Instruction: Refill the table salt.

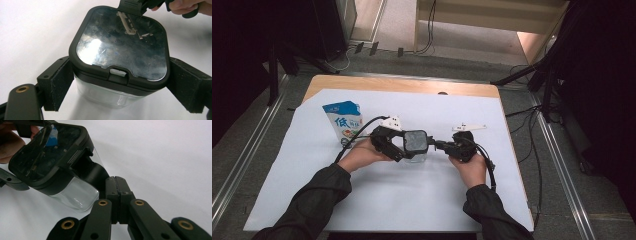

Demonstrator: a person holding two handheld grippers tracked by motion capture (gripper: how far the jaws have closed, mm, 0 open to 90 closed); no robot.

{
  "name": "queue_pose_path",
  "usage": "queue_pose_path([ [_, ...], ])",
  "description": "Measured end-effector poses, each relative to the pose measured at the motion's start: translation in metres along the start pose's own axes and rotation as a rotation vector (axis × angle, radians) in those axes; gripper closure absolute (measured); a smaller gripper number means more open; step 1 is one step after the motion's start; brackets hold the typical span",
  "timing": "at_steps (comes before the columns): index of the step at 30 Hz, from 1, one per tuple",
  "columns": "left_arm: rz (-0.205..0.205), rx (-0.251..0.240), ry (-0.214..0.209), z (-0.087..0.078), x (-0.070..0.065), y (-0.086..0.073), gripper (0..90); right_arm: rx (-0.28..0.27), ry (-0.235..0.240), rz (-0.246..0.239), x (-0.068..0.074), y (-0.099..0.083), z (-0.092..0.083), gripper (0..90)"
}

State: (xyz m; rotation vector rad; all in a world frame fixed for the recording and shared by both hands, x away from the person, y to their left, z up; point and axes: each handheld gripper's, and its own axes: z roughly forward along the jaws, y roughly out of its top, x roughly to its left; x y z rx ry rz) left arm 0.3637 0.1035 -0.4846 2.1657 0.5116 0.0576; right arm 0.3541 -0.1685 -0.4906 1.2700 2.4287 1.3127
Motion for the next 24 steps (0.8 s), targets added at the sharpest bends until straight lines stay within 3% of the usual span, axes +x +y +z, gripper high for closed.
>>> queue_pose_path([
  [24,-0.011,0.0,0.008,-0.01,-0.004,0.014,13.6,-0.007,-0.001,0.006,0.001,0.001,-0.001,90.0],
])
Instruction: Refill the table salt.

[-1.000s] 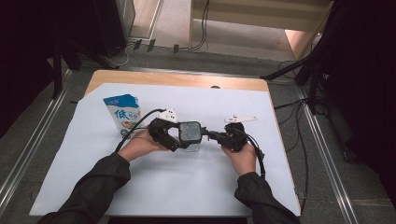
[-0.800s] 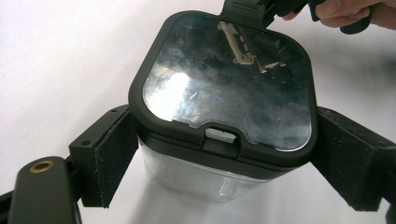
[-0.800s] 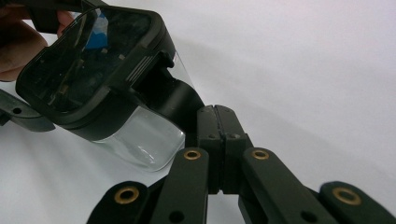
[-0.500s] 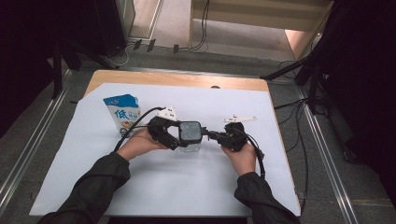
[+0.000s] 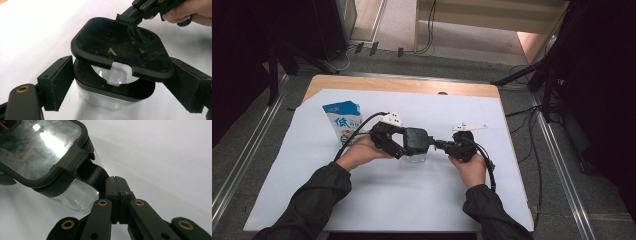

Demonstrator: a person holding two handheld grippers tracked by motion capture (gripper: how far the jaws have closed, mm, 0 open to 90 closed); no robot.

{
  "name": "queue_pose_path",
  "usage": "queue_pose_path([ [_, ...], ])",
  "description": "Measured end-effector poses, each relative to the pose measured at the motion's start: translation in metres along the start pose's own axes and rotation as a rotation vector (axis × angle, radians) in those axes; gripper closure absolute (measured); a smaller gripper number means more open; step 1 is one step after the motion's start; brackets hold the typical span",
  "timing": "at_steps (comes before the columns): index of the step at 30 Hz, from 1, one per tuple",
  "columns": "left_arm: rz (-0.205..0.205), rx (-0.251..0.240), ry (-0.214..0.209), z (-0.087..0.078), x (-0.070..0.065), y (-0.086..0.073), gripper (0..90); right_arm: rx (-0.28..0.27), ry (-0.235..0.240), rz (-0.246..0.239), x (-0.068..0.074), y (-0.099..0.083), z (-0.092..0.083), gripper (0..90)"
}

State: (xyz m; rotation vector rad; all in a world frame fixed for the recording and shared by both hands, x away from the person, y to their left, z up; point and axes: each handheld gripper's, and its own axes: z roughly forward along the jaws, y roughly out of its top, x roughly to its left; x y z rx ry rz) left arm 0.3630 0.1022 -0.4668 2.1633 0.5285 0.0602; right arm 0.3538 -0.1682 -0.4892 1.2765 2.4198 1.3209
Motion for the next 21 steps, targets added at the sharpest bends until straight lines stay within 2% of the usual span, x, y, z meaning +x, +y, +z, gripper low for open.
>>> queue_pose_path([
  [9,-0.024,0.021,0.001,-0.0022,-0.0007,0.005,12.8,0.0,-0.002,-0.003,0.0002,0.0,0.0003,90.0],
  [21,-0.023,0.02,0.017,-0.0057,-0.0041,0.0104,12.4,0.001,-0.003,-0.004,0.0004,-0.0001,0.0006,90.0],
])
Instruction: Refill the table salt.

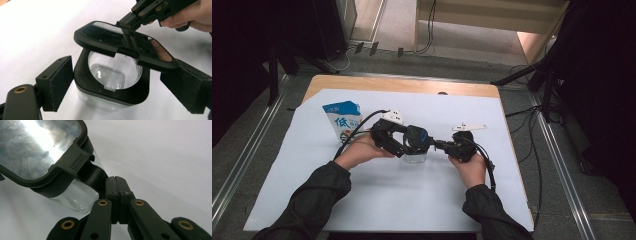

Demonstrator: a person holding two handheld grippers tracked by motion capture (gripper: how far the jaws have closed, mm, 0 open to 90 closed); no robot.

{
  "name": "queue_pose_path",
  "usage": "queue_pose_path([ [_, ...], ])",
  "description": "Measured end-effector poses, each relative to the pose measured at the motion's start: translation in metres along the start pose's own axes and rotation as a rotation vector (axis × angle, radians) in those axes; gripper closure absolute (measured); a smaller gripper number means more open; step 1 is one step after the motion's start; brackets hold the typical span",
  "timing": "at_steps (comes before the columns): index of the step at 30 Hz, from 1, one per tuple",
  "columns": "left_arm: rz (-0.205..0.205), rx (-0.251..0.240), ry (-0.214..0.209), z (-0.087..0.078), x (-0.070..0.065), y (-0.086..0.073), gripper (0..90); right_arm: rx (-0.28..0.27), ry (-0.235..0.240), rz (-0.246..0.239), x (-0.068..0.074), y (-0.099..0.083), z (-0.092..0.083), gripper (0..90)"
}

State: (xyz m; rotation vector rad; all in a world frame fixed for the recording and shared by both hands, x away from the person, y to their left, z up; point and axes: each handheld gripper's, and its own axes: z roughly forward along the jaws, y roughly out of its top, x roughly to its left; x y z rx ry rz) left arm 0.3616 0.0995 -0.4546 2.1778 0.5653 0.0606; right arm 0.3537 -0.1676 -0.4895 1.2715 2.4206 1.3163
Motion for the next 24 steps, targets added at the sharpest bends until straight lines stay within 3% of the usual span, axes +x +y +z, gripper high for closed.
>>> queue_pose_path([
  [7,0.019,0.0,0.02,-0.003,-0.004,0.003,13.6,0.001,0.002,0.0,0.0,0.0,0.0,90.0],
  [8,0.019,0.0,0.02,-0.003,-0.004,0.003,18.6,0.001,0.002,0.0,0.0,0.0,0.0,90.0],
  [9,0.014,-0.033,-0.041,-0.007,-0.005,0.004,26.5,-0.002,0.005,0.003,0.0,0.0,-0.001,90.0],
  [12,0.024,-0.047,-0.045,-0.009,-0.007,0.007,28.8,-0.003,0.004,0.002,0.001,0.0,-0.001,90.0],
  [14,0.039,-0.033,-0.036,-0.009,-0.009,0.008,35.8,-0.003,0.004,0.004,0.001,0.0,-0.001,90.0],
  [20,0.075,-0.03,-0.074,-0.012,-0.014,0.012,49.4,0.0,0.006,0.006,0.001,0.0,-0.001,90.0],
  [24,0.092,-0.036,-0.086,-0.014,-0.018,0.015,51.0,-0.001,0.006,0.003,0.0,0.0,-0.001,90.0],
])
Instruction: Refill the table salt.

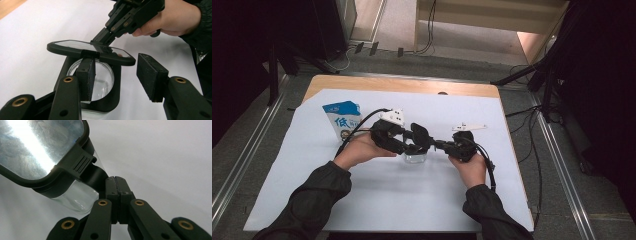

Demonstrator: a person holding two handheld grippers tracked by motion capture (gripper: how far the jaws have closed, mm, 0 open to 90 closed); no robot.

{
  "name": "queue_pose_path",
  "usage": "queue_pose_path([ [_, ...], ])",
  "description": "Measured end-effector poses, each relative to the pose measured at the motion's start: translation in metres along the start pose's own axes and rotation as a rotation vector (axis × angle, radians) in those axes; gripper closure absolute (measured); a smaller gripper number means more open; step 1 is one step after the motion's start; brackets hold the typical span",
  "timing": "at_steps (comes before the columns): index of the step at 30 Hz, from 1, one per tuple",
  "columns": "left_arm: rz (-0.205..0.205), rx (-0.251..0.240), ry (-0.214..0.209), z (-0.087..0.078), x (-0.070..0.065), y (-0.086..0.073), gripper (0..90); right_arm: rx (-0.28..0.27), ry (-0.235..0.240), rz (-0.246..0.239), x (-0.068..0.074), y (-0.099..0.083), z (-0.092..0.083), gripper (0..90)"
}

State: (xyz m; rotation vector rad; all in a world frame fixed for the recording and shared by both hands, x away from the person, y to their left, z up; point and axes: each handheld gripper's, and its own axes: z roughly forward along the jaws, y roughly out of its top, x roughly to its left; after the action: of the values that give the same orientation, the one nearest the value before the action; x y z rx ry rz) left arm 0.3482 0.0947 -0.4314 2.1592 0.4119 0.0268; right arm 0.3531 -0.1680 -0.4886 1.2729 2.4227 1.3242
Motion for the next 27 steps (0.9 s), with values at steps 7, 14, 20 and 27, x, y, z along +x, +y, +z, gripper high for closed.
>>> queue_pose_path([
  [7,0.042,0.019,-0.012,-0.0008,-0.0027,0.002,59.9,0.003,0.003,-0.006,0.0006,-0.0001,0.0005,90.0],
  [14,0.087,0.05,-0.006,0.0014,-0.0043,0.0009,71.1,0.005,0.004,-0.007,0.0006,-0.0001,0.0005,90.0],
  [20,0.085,0.038,-0.002,0.0016,-0.0044,0.0015,75.1,0.004,0.005,-0.005,0.0006,-0.0002,0.0005,90.0],
  [27,0.084,0.04,-0.002,0.0013,-0.0053,0.0064,77.8,0.005,0.008,-0.003,0.0007,-0.0002,0.0005,90.0],
])
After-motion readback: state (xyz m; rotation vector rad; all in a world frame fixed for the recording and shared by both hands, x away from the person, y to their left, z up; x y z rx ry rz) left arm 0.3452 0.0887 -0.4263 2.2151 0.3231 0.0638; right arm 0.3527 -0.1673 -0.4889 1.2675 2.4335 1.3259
